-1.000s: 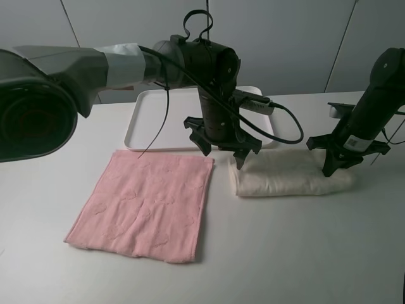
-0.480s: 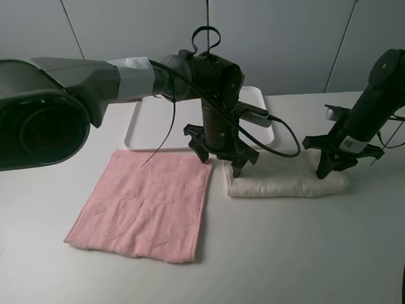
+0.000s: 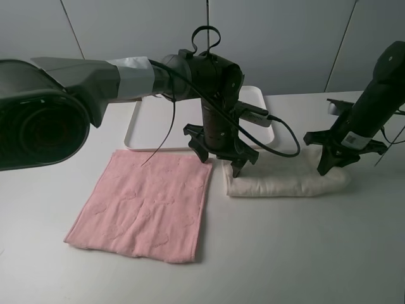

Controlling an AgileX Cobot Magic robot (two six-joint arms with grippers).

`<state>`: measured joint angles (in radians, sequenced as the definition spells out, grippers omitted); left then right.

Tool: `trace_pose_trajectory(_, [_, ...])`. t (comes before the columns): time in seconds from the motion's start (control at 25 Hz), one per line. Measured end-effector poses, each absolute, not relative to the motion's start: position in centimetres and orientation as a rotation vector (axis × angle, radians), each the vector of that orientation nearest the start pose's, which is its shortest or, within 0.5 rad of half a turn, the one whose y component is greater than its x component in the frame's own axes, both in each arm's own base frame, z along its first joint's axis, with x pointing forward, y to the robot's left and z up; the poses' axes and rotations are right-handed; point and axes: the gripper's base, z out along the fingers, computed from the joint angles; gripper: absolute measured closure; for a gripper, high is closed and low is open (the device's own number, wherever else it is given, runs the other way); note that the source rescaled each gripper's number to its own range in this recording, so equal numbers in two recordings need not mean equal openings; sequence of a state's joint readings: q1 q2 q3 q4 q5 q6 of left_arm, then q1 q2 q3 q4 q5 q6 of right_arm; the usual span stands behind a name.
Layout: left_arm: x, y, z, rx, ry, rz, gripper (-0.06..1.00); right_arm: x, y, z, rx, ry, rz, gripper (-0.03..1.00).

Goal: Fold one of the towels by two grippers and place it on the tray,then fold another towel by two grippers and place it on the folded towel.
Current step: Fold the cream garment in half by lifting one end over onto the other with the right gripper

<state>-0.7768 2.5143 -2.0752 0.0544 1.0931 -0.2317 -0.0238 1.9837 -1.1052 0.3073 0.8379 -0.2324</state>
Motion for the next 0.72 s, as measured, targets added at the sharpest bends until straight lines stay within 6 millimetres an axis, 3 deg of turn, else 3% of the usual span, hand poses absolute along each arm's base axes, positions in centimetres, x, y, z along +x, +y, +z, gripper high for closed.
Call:
trace_pose_trajectory(0.28, [36.4,-35.1,10.2,0.845,2.885,-0.023,-0.04,33.3,2.2,15.5,0.095,3.065,0.527,0.91])
trace_pose_trajectory(0.56, [36.4,-35.1,10.2,0.865,2.879,-0.022,-0.04,33.1,4.2,16.5,0.117,3.011,0.89,0.91])
trace_pose_trajectory(0.72, [36.4,-35.1,10.2,0.868,2.878,-0.022,-0.04,32.7,4.7,16.3,0.138,2.974,0.99,0.91])
